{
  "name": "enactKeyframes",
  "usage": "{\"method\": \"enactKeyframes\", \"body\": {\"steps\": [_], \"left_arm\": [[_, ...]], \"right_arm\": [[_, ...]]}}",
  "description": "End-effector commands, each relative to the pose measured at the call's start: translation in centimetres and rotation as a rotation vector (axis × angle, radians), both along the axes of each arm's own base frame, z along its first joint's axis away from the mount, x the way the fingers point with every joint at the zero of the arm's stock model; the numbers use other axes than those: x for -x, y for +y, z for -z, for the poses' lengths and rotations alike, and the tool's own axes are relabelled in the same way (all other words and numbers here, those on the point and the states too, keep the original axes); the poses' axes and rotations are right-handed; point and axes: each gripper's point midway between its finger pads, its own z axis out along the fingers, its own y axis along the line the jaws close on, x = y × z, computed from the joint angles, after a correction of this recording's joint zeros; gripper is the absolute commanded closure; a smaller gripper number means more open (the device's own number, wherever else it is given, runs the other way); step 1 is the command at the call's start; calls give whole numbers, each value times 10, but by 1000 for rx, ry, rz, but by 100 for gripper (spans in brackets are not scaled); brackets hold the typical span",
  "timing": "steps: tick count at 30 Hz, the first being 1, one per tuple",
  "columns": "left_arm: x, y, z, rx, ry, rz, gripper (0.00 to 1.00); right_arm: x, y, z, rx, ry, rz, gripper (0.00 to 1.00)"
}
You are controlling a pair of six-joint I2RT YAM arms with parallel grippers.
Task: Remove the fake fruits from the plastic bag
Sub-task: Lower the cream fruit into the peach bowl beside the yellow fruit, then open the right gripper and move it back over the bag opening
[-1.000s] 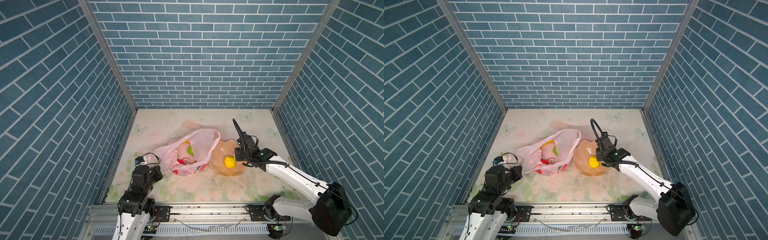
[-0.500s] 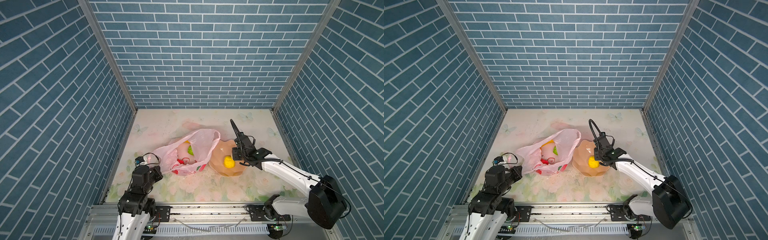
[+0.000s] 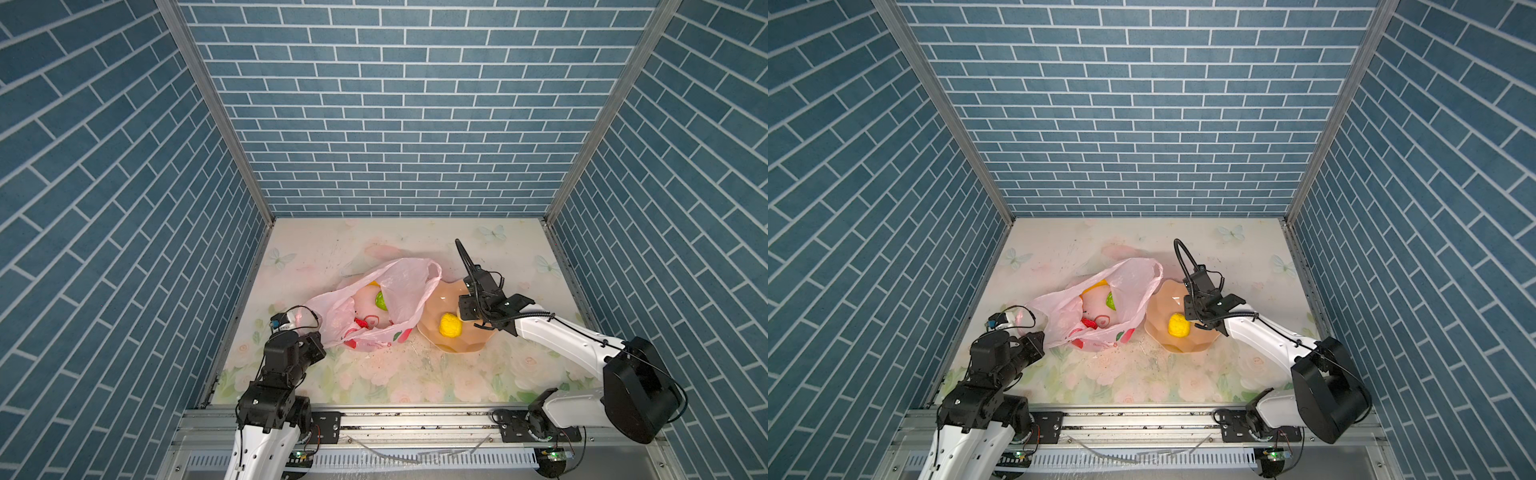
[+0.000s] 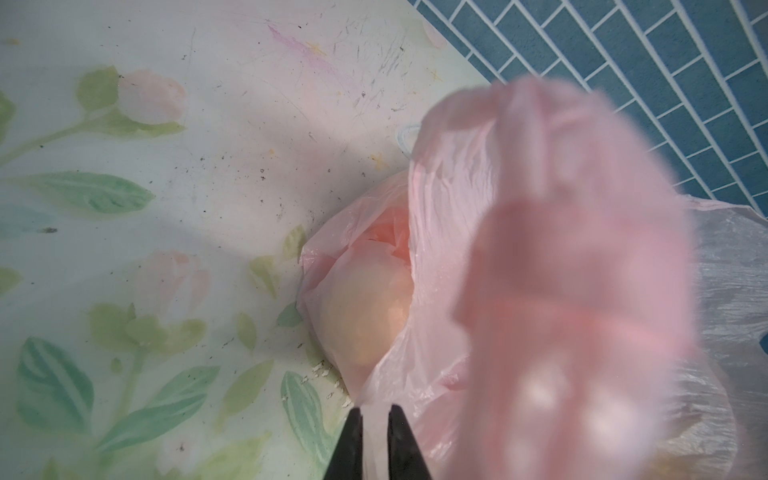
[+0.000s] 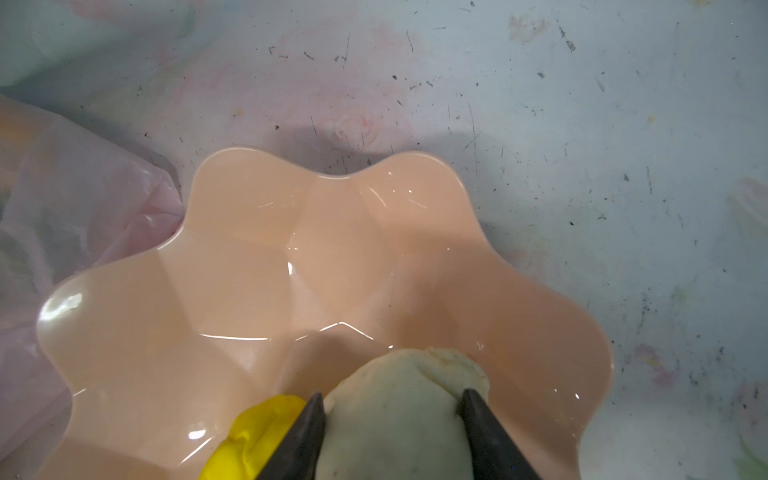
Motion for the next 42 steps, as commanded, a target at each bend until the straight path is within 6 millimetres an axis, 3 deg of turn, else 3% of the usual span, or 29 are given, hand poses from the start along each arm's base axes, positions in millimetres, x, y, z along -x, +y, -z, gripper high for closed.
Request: {"method": "enactKeyframes", "body": {"steps": [1,11,19,22,32,42], "left_arm": [[-2,-2,-3,-5,-14,13,85],[-2,-2,-3,-5,-16,16,85],[-2,-2,-3,-6,-15,17,85],[-2,-2,-3,-7,-14,18,85],[-3,-2,-3,-9,-15,19,85],[-5,-3,-8,-9,-21,21,85]], "right_arm": [[0,0,10,-14,18,31,86],[-3,1,22,2,35,37,84],[-5,2,29,13,46,36,76],[-4,2,31,18,53,36,71],[-6,5,28,11,49,31,37],[-11,8,3,-11,12,21,27]]}}
